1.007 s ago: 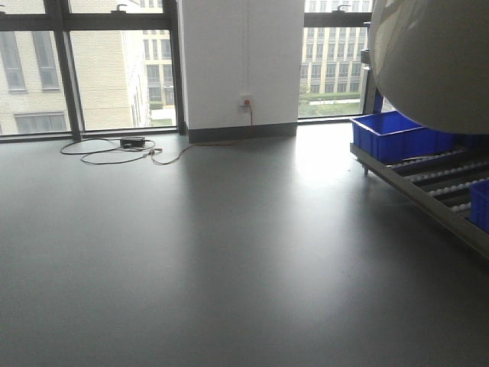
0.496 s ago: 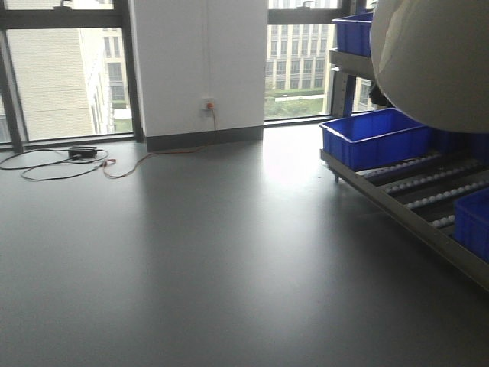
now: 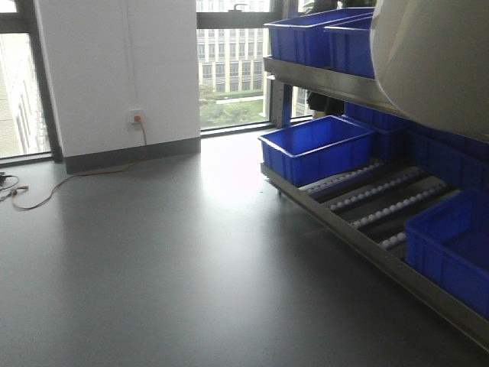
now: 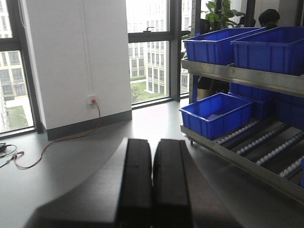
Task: Move white bin to right shelf second layer
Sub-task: 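Approach the roller shelf and align with its second tier, then lower the held bin onto the roller track beside the blue crate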
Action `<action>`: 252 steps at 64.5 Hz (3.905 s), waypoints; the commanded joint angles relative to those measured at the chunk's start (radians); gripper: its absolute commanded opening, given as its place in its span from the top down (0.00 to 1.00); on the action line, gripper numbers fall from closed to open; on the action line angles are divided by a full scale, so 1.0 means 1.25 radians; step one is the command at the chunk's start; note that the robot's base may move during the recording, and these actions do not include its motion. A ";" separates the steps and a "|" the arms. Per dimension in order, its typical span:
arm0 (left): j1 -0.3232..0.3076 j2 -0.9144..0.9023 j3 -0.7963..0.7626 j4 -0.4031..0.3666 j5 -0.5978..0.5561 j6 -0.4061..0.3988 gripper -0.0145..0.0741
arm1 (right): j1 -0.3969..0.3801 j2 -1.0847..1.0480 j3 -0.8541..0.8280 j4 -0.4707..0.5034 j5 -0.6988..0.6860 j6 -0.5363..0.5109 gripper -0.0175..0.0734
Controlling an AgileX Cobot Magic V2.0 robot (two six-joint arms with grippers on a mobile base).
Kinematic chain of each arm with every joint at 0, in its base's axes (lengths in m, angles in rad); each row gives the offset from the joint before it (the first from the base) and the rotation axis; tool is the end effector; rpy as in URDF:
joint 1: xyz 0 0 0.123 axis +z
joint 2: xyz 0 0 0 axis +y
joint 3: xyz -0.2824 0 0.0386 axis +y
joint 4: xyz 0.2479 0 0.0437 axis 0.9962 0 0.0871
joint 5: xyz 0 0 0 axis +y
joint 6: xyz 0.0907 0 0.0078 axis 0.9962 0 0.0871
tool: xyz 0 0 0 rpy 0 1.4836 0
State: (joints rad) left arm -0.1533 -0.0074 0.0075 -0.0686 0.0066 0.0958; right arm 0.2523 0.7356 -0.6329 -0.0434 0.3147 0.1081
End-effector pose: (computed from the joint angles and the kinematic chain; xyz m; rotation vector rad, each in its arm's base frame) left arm 0.0553 -0.0086 0.2104 0.1348 1.4850 -0.1022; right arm 0.1491 0.0372 0.3296 -0.1674 1.8985 0.2037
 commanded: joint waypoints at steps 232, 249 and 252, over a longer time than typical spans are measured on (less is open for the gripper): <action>0.000 -0.011 0.027 -0.004 -0.070 -0.006 0.74 | -0.006 -0.008 -0.027 -0.002 -0.080 0.000 0.75; 0.000 -0.011 0.027 -0.004 -0.070 -0.006 0.74 | -0.006 -0.008 -0.027 -0.002 -0.080 0.000 0.75; 0.000 -0.011 0.027 -0.004 -0.070 -0.006 0.74 | -0.006 -0.008 -0.027 -0.002 -0.080 0.000 0.75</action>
State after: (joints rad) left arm -0.1533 -0.0074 0.0075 -0.0686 0.0066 0.0958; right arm 0.2523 0.7356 -0.6329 -0.0434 0.3147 0.1081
